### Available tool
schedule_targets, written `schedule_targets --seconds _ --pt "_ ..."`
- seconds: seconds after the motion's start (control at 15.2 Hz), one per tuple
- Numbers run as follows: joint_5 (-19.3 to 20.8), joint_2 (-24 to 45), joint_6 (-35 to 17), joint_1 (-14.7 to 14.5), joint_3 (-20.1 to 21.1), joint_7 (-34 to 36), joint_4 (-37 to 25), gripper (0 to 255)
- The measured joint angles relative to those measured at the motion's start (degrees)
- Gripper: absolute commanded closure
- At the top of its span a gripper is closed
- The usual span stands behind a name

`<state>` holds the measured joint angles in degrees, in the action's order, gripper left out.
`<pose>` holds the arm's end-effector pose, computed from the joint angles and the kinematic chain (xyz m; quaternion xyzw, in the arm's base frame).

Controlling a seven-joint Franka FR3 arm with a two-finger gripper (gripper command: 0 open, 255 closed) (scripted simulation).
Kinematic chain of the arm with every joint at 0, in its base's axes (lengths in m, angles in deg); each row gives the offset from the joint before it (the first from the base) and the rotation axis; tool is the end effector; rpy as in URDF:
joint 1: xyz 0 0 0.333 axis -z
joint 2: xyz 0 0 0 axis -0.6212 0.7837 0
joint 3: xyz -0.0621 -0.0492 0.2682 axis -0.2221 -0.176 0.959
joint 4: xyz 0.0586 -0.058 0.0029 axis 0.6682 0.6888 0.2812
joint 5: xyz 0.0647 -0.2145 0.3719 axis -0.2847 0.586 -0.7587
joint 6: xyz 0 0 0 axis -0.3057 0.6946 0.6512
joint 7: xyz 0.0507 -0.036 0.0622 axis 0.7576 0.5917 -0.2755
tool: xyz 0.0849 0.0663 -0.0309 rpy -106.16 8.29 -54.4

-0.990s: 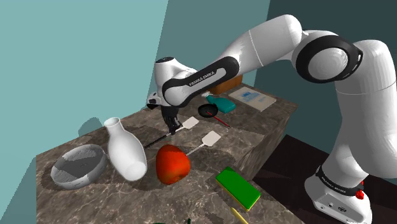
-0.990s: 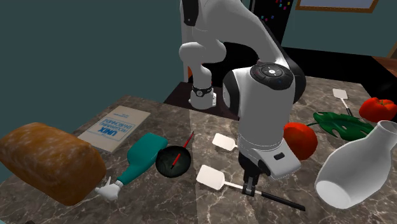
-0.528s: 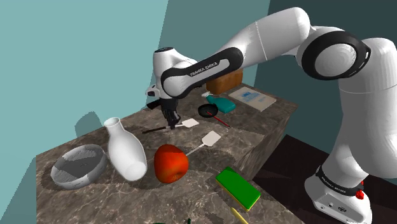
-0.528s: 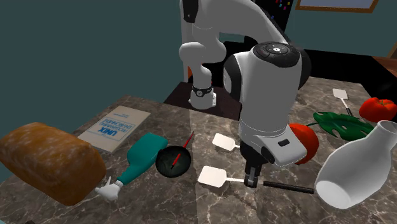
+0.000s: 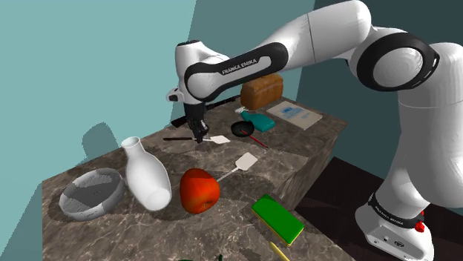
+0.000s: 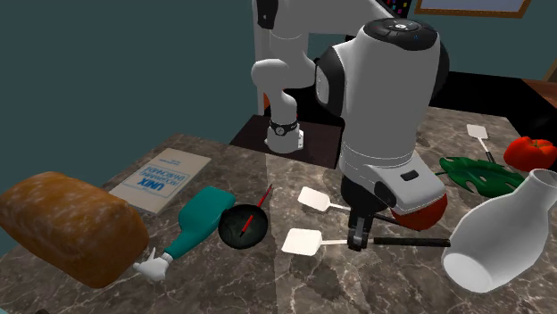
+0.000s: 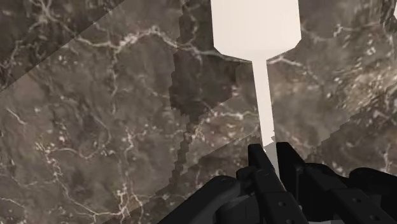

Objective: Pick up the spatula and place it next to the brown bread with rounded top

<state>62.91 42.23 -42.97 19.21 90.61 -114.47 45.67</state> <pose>0.6417 0.3137 0.3642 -0.7388 -0.6731 -0.0245 0.0225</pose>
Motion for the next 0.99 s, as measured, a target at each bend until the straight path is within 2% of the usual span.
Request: schedule_targets --seconds 0.99 --pt "0.0 -0.7 11.2 -0.2 0.1 0.3 -10.5 255"
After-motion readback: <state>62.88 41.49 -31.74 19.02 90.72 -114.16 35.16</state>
